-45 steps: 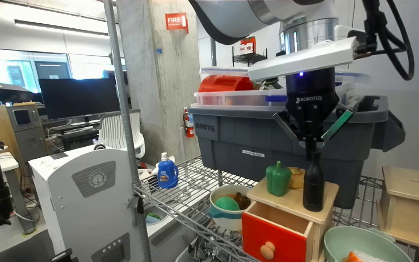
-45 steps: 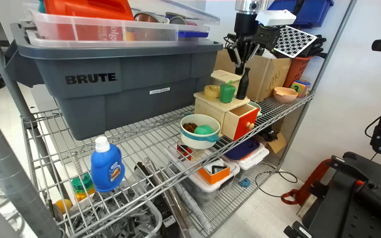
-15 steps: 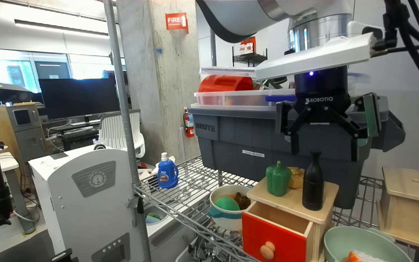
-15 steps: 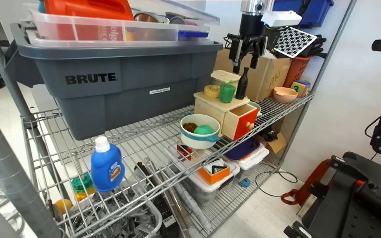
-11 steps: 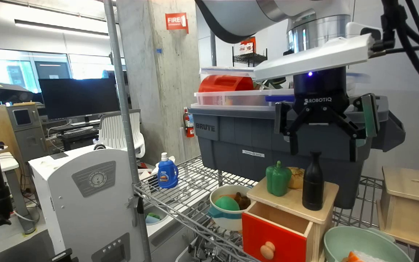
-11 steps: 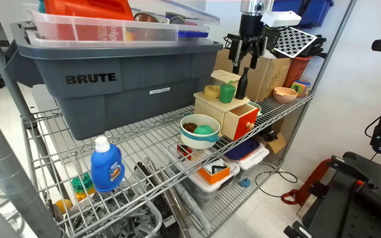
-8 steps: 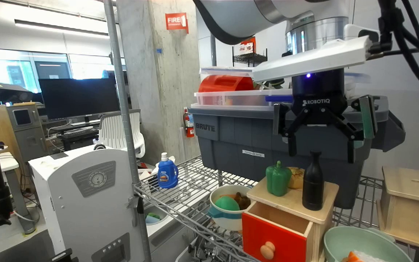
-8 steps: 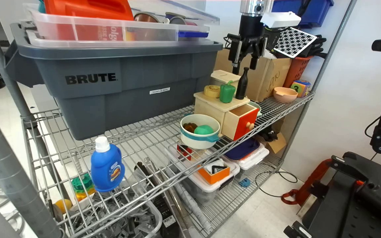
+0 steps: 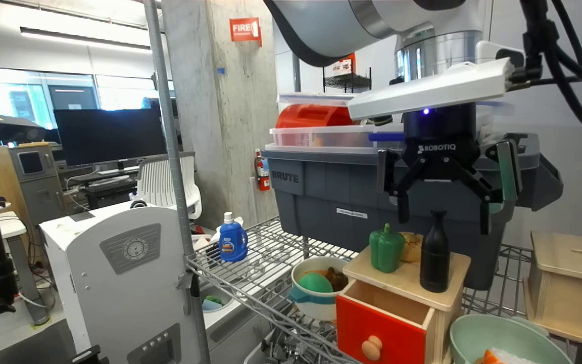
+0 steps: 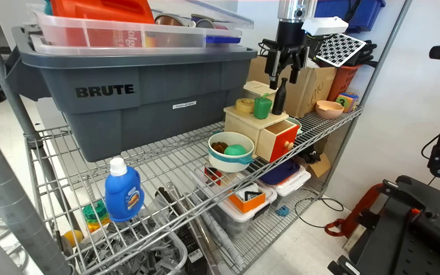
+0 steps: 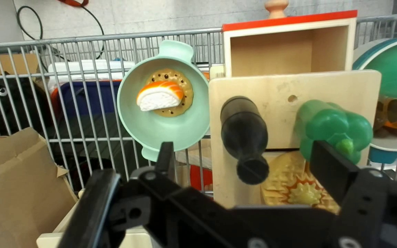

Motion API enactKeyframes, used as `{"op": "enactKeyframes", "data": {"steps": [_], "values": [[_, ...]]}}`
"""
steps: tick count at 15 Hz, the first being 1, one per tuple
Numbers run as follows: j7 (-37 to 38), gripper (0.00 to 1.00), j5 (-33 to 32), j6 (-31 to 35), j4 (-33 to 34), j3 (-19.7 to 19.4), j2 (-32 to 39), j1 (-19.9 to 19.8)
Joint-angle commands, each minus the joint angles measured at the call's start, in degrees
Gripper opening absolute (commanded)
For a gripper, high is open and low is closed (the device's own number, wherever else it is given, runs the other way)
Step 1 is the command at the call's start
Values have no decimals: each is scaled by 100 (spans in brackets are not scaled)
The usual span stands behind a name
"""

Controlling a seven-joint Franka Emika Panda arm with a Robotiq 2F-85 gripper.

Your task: Pick up the bottle and put it in the bowl

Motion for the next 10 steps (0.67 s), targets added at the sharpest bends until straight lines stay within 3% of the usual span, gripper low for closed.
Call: {"op": "enactKeyframes", "data": {"steps": [1, 10], "values": [[49, 72, -106, -84, -118, -23, -169, 46], [71, 5, -141, -116, -73, -23, -166, 115]]}}
